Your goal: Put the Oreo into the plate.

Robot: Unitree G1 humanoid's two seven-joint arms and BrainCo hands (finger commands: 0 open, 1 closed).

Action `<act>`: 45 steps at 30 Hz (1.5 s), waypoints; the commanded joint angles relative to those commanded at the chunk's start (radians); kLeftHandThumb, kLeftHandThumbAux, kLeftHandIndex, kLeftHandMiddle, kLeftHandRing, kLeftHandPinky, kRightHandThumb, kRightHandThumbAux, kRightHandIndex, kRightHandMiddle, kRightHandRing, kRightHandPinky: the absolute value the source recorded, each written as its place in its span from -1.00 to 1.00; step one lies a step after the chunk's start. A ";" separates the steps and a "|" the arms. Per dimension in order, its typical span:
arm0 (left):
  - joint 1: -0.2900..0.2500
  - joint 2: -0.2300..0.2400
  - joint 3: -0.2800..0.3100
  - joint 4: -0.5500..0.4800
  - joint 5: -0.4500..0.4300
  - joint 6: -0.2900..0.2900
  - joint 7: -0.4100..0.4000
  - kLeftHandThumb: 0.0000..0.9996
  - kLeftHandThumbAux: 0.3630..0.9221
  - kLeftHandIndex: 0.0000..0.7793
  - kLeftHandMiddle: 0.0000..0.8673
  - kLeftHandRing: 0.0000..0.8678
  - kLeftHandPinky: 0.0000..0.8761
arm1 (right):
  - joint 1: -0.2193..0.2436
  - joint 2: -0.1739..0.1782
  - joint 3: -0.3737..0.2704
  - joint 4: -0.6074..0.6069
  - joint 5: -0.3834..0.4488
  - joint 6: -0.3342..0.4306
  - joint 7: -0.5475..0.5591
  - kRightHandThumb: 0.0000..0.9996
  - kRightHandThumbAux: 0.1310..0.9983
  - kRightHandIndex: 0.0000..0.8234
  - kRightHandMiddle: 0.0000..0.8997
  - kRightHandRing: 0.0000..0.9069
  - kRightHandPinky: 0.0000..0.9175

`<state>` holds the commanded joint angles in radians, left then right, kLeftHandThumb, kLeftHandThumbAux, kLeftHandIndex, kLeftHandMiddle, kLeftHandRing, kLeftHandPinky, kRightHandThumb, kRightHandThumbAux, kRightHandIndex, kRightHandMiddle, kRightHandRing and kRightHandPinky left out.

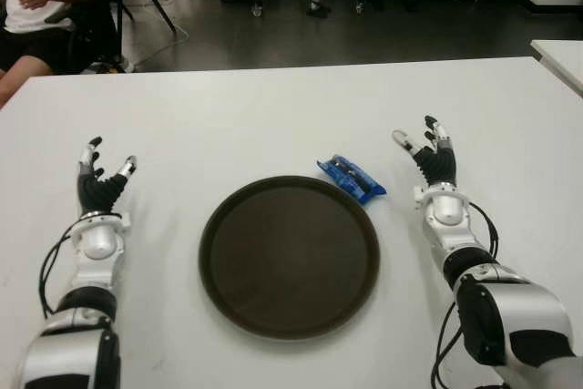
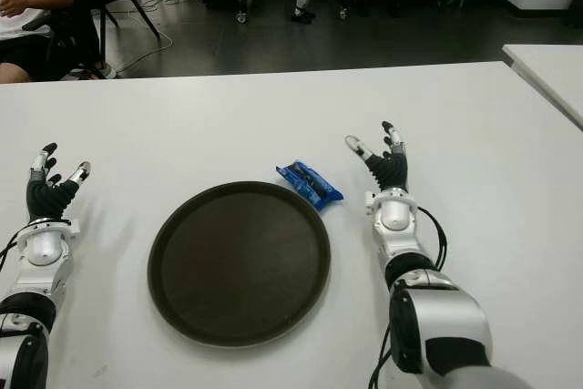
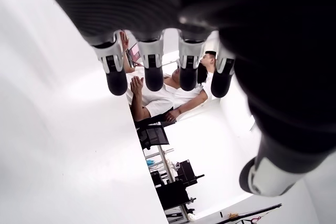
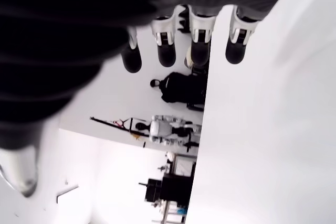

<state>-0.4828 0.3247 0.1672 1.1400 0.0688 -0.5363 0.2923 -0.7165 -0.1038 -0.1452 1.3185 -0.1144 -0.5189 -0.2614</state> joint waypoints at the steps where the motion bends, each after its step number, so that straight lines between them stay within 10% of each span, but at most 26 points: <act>1: 0.000 -0.001 0.000 0.000 0.000 -0.001 0.000 -1.00 0.17 -1.00 -1.00 -1.00 -1.00 | 0.000 0.000 0.000 0.000 -0.001 0.002 0.001 -1.00 0.01 -1.00 -1.00 -1.00 -1.00; 45: 0.001 -0.006 -0.004 -0.016 0.007 0.001 0.020 -1.00 0.03 -1.00 -1.00 -1.00 -1.00 | 0.004 -0.009 0.017 0.001 -0.012 -0.042 0.018 -1.00 -0.04 -1.00 -1.00 -1.00 -1.00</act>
<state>-0.4814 0.3188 0.1635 1.1238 0.0754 -0.5348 0.3123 -0.7123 -0.1124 -0.1282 1.3193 -0.1264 -0.5605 -0.2429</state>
